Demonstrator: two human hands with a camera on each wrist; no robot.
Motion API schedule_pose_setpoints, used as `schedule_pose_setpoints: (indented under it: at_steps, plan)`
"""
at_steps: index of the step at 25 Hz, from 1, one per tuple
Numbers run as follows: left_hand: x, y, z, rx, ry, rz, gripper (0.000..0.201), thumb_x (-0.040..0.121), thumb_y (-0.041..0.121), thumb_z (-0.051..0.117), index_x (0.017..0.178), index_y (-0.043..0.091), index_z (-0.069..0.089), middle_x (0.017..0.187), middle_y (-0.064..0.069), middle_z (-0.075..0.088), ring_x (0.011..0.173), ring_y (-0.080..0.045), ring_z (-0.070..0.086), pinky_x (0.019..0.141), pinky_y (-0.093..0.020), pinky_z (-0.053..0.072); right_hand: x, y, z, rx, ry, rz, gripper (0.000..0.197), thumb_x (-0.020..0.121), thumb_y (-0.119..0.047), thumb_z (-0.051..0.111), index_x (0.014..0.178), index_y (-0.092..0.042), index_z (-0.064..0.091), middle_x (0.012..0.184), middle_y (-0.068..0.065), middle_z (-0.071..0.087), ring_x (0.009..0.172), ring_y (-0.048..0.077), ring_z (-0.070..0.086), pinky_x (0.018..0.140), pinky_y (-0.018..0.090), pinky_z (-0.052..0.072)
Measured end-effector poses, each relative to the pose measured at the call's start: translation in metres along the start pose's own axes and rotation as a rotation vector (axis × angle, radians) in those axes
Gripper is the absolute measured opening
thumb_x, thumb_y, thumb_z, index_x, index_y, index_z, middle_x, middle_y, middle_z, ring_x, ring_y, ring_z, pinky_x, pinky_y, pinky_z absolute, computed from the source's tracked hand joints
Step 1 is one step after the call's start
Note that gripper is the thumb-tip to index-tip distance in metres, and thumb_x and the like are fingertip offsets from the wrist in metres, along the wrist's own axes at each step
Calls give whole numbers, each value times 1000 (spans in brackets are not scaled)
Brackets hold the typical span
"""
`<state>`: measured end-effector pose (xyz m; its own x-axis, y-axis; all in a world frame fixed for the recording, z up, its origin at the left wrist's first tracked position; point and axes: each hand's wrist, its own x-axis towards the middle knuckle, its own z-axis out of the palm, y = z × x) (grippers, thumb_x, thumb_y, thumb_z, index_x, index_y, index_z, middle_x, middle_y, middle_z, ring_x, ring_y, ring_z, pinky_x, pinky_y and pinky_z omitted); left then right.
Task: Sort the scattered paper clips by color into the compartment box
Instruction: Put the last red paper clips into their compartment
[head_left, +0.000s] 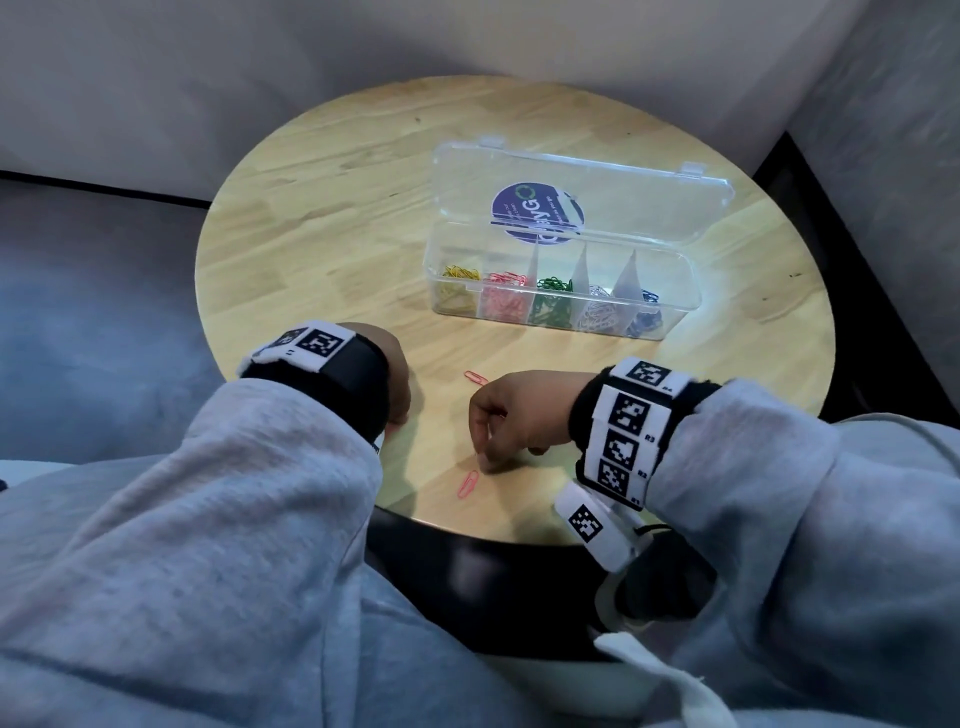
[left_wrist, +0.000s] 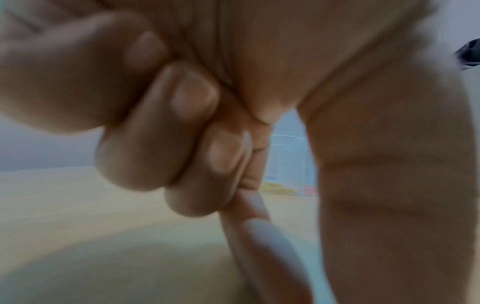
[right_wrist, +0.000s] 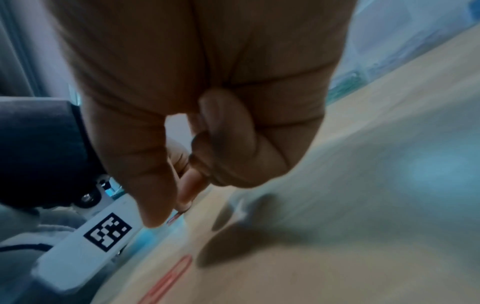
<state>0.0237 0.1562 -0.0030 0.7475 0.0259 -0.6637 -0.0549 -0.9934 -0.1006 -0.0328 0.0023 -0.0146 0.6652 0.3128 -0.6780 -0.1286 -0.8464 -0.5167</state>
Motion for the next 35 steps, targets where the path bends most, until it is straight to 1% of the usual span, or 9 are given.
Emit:
schedule_pose_setpoints:
  at_steps: [3, 9, 12, 15, 18, 21, 26, 31, 35]
  plan:
    - [-2, 4, 2, 9, 22, 44, 23, 69, 27, 73, 55, 14, 60, 61, 0, 61, 60, -20, 57, 57, -20, 42, 5, 3, 0, 64, 7, 43, 9, 80, -13, 67, 76, -18, 61, 65, -2, 60, 55, 15, 49, 53, 23, 42]
    - [-5, 4, 0, -17, 56, 106, 10, 70, 25, 67, 67, 16, 64, 70, -1, 61, 63, -21, 53, 51, -18, 35, 3, 10, -11, 1168, 140, 191, 20, 93, -8, 46, 73, -7, 49, 57, 3, 43, 37, 7, 42, 35, 13, 37]
    - [-2, -3, -5, -127, 59, 152, 14, 76, 28, 62, 74, 14, 66, 73, -3, 59, 65, -22, 51, 58, -22, 37, 0, 14, -19, 1209, 168, 190, 18, 91, -6, 45, 74, -6, 49, 55, 5, 46, 33, 6, 43, 33, 11, 35]
    - [1, -8, -11, -644, -59, 233, 15, 81, 18, 59, 73, 8, 66, 68, -7, 57, 52, -18, 47, 59, -23, 40, -3, 23, -20, 1154, 70, 267, 22, 91, -12, 43, 69, -10, 47, 43, -3, 40, 30, 4, 32, 31, 11, 22]
    - [0, -8, -14, -1138, -111, 261, 20, 87, 5, 53, 68, 4, 58, 66, -10, 59, 38, -9, 55, 44, -14, 48, -2, 28, -19, 1243, 12, 253, 25, 89, -14, 41, 65, -10, 46, 43, -2, 39, 30, 6, 31, 37, 8, 26]
    - [-3, -7, -14, -1444, -172, 290, 16, 90, 4, 47, 74, 4, 52, 72, -12, 63, 43, -9, 63, 46, -16, 54, -1, 31, -23, 1361, 34, 209, 24, 88, -14, 41, 66, -9, 48, 50, 0, 41, 33, 7, 36, 36, 10, 34]
    - [1, -11, -15, -1601, -211, 217, 19, 86, 7, 40, 68, 7, 46, 66, -11, 62, 42, -11, 61, 39, -14, 49, -4, 24, -23, 990, 103, 159, 20, 88, -8, 50, 69, -10, 50, 57, 1, 41, 40, 9, 35, 32, 13, 26]
    - [9, -3, -12, -1391, -169, 173, 21, 84, 12, 39, 64, 15, 36, 60, -1, 43, 31, -6, 36, 32, -8, 22, -4, -1, -19, 129, 31, -14, 13, 80, -14, 69, 73, -21, 61, 56, -5, 42, 49, 11, 35, 45, 21, 30]
    - [8, 14, -9, -1016, -77, 263, 19, 86, 11, 47, 68, 16, 40, 60, 1, 33, 45, -12, 24, 41, -16, 17, 0, -15, -1, -222, -13, -160, 20, 75, -23, 75, 93, -24, 65, 57, -9, 42, 46, 1, 44, 53, 19, 31]
